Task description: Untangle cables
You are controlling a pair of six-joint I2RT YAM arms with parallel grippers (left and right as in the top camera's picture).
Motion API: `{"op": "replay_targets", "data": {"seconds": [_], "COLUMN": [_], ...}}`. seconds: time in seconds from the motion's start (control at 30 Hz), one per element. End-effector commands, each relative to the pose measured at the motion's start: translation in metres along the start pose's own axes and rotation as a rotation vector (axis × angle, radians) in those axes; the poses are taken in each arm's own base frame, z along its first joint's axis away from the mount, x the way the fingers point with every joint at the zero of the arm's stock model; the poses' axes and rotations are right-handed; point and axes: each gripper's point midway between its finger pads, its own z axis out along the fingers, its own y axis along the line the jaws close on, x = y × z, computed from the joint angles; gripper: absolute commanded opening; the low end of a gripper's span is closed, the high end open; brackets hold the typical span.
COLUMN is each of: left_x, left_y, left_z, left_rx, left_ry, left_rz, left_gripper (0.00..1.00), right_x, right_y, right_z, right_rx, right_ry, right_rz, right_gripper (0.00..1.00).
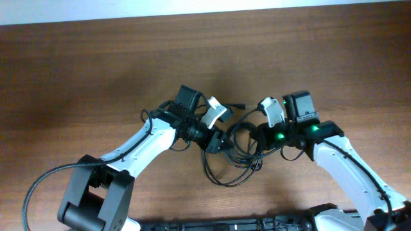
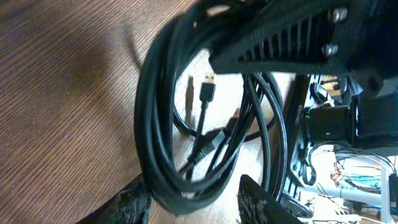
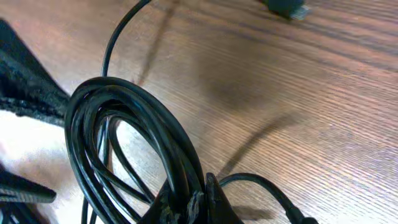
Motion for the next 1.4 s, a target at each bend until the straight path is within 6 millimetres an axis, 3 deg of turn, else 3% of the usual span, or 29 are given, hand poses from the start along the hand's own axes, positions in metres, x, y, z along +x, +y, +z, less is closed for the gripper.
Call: {"op": "replay_targets", "data": {"seconds": [0.0,0.03,0.17,0.23,0.3,0.43,0.57,0.7,0.77,0.8,0.83,0.9,1.0,1.2,1.23,1.27,1.37], "left_x": [-0.005,-0.006,-0.010,-0.012,-0.011,-0.010,-0.010,-0.010,-0.010,-0.010,-0.010,-0.010,-0.010,-0.010,-0.010,-0.010,-0.010], "left_y": [-0.004,-0.002,0.000,0.000,0.000,0.000,0.000,0.000,0.000,0.000,0.000,0.000,0.000,0.000,0.000,0.000,0.000], "left_z": [-0.003,-0.005,-0.006,-0.006,-0.006,-0.006,-0.006,-0.006,-0.006,-0.006,-0.006,-0.006,-0.006,-0.006,-0.006,-0.006,-0.006], "left_rx": [0.018,0.015,0.012,0.011,0.012,0.012,0.012,0.011,0.011,0.011,0.011,0.012,0.012,0.012,0.012,0.012,0.012], "left_ry": [-0.015,-0.020,-0.035,-0.042,-0.039,-0.036,-0.036,-0.036,-0.036,-0.037,-0.036,-0.037,-0.036,-0.036,-0.036,-0.036,-0.036], "left_rz": [0.018,0.014,0.022,0.022,0.019,0.016,0.016,0.017,0.017,0.017,0.017,0.017,0.017,0.016,0.017,0.017,0.016], "left_gripper": [0.12,0.09,0.26,0.03,0.00,0.00,0.00,0.00,0.00,0.00,0.00,0.00,0.00,0.00,0.00,0.00,0.00], "right_x": [-0.006,-0.006,-0.007,-0.006,-0.006,-0.008,-0.041,-0.026,-0.021,-0.016,-0.014,-0.008,-0.009,-0.006,-0.005,-0.007,-0.008], "right_y": [0.012,0.017,0.035,0.035,0.035,0.033,0.025,0.020,0.020,0.012,0.004,-0.018,-0.031,-0.023,-0.021,-0.015,-0.014], "right_z": [-0.003,-0.004,-0.006,-0.007,-0.007,-0.006,-0.008,-0.005,-0.005,-0.004,-0.003,-0.004,-0.006,-0.004,-0.004,-0.004,-0.003], "right_rx": [-0.070,-0.101,-0.204,-0.205,-0.205,-0.198,-0.139,-0.118,-0.115,-0.070,-0.024,0.100,0.177,0.132,0.121,0.086,0.078], "right_ry": [-0.017,-0.017,-0.016,-0.015,-0.014,-0.021,-0.156,-0.094,-0.075,-0.054,-0.047,-0.028,-0.035,-0.025,-0.022,-0.026,-0.028], "right_rz": [0.018,0.018,0.011,0.012,0.012,0.008,-0.075,-0.041,-0.029,-0.013,-0.006,0.019,0.076,0.122,0.121,0.113,0.109], "right_gripper": [0.04,0.04,0.04,0.05,0.49,0.49,0.48,0.40,0.31,0.12,0.09,0.09,0.09,0.13,0.26,0.30,0.29]}}
